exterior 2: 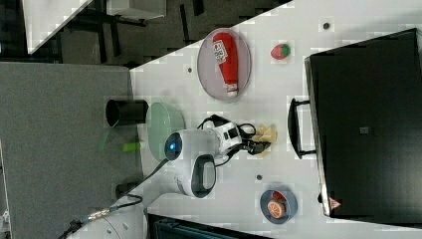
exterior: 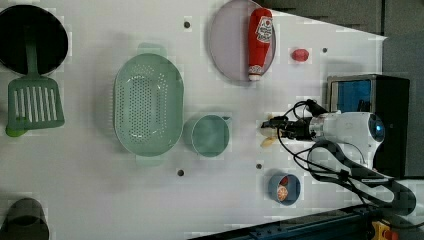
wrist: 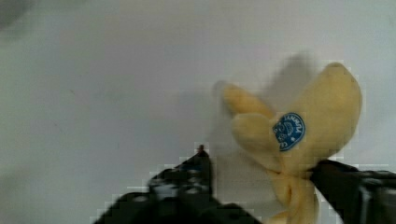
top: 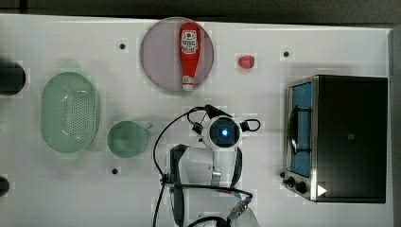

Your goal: Pick Banana and place it in mug.

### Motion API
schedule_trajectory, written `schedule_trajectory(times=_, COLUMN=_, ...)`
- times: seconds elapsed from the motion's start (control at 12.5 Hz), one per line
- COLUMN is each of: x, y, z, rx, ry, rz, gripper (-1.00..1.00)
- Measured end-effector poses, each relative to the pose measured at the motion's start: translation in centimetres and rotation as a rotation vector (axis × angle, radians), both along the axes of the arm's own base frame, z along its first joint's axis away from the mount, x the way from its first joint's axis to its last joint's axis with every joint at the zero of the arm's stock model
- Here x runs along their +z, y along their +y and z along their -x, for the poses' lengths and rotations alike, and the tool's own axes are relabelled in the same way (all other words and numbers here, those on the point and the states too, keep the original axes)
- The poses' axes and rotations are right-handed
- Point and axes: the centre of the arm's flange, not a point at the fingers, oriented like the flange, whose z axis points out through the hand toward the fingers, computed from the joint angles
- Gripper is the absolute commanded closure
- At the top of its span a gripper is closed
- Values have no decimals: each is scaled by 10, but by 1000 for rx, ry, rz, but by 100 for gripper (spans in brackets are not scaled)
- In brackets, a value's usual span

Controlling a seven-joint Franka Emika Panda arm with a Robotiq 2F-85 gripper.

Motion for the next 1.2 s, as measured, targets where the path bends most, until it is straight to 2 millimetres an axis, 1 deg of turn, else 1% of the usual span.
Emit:
schedule_trajectory(times=0.08, x=6, y=3, z=-2, rx=6, ry=-5, rz=0, gripper=42)
schedule_trajectory(times=0.32, x=16, y=15, z=-7, rx=39, ry=-37, rz=0, gripper=42)
schedule_trajectory(times=0.4, x=25, y=15, z=-6, rx=45, ry=-40, rz=4, gripper=42)
schedule_trajectory(times=0.48, x=42, y=14, z=-8, rx=47, ry=-40, rz=9, gripper=42)
schedule_trajectory(times=0.56, x=64, y=10, z=-6, rx=42, ry=-14, rz=12, gripper=42)
schedule_trajectory(times=0.64, x=94, y=8, z=-5, rx=37, ry=20, rz=14, gripper=42)
schedule_trajectory(times=0.88, x=207, y=-8, z=-19, rx=4, ry=0, rz=26, gripper=42)
schedule_trajectory(times=0.96, x=244, y=-11, z=-22, rx=-4, ry=-36, rz=29, gripper=42)
schedule_trajectory(times=1.12, x=318, y=-7, z=-20, rx=-1, ry=-106, rz=38, gripper=42)
schedule_trajectory(times=1.2, x=347, y=0, z=-15, rx=13, ry=-135, rz=41, gripper=42)
